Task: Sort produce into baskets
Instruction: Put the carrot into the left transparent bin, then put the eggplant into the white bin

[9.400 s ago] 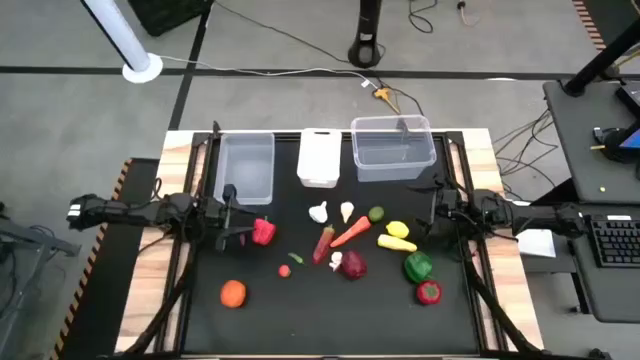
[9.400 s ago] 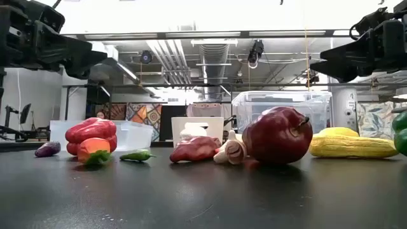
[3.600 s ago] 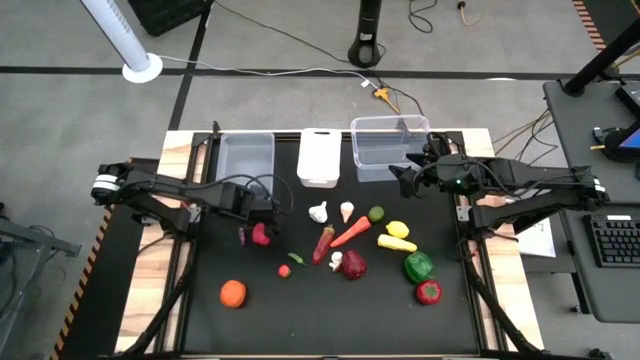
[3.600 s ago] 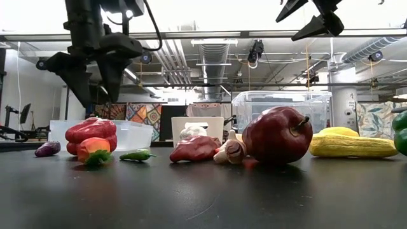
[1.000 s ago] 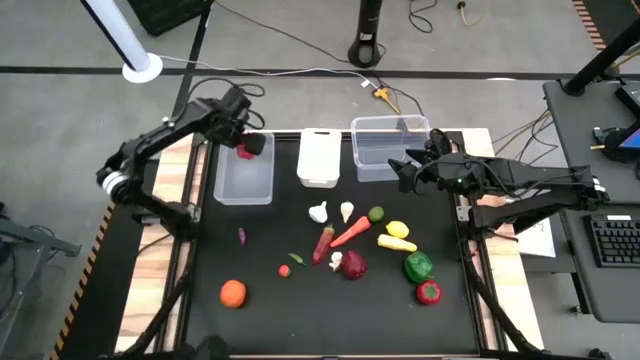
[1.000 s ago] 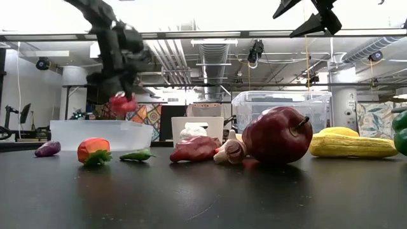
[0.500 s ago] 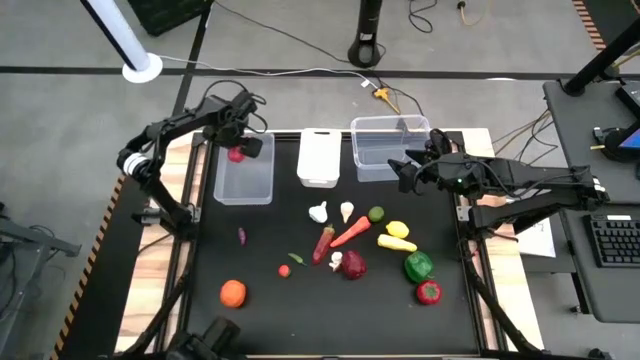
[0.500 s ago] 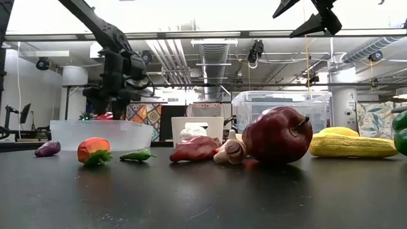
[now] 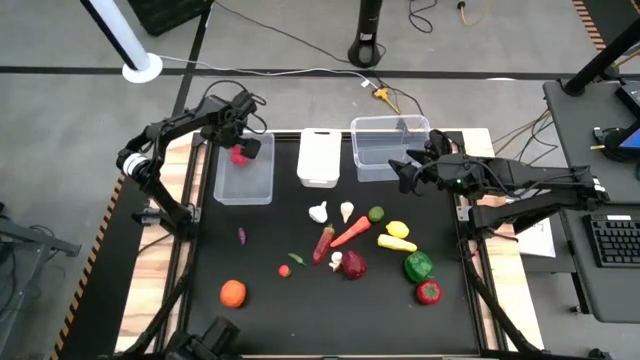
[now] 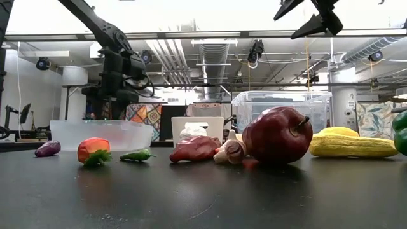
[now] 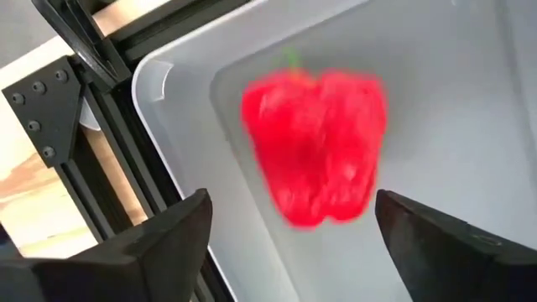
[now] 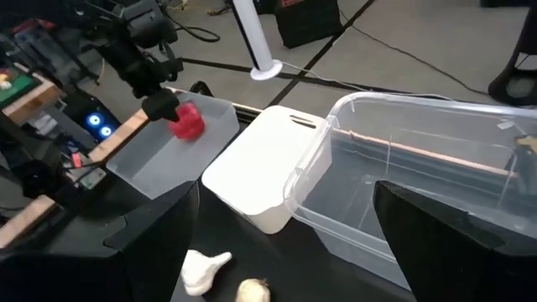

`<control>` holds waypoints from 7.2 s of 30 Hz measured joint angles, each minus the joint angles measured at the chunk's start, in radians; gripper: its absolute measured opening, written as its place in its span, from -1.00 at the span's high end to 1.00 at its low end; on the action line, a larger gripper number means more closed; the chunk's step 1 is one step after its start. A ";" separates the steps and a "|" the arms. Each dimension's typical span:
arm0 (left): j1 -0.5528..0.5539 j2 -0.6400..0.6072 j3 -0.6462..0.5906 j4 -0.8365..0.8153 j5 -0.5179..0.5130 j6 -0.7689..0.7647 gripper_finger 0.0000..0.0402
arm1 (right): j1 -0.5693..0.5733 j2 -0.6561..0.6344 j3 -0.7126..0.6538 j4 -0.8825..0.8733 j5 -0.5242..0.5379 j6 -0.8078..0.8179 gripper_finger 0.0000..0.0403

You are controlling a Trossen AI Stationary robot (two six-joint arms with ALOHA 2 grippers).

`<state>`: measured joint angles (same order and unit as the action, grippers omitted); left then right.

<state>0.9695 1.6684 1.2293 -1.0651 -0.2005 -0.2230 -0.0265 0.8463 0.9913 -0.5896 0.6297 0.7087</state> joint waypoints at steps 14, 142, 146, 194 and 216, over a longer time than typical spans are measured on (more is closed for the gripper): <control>-0.187 -0.247 0.000 -0.027 0.115 -0.063 -0.56 | 0.001 0.092 0.027 0.060 -0.453 -0.181 -0.68; -1.279 -0.538 -0.089 -0.214 -0.016 -1.376 -0.41 | -0.182 1.040 0.964 -0.213 -0.665 -0.709 -0.29; -1.279 -0.467 -0.225 -0.137 0.041 -1.456 -0.41 | -0.182 0.886 0.839 -0.206 -0.664 -0.692 -0.33; -1.179 -0.309 -0.194 0.299 -0.028 -1.085 0.82 | -0.181 0.422 0.424 -0.162 -0.673 -0.517 -0.28; -0.435 0.206 0.320 0.382 0.296 -0.144 0.80 | -0.157 0.365 0.424 -0.229 -0.670 -0.295 -0.31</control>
<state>0.5346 1.8739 1.5492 -0.6828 0.0951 -0.3667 -0.1833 1.2118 1.4155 -0.8188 -0.0404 0.4141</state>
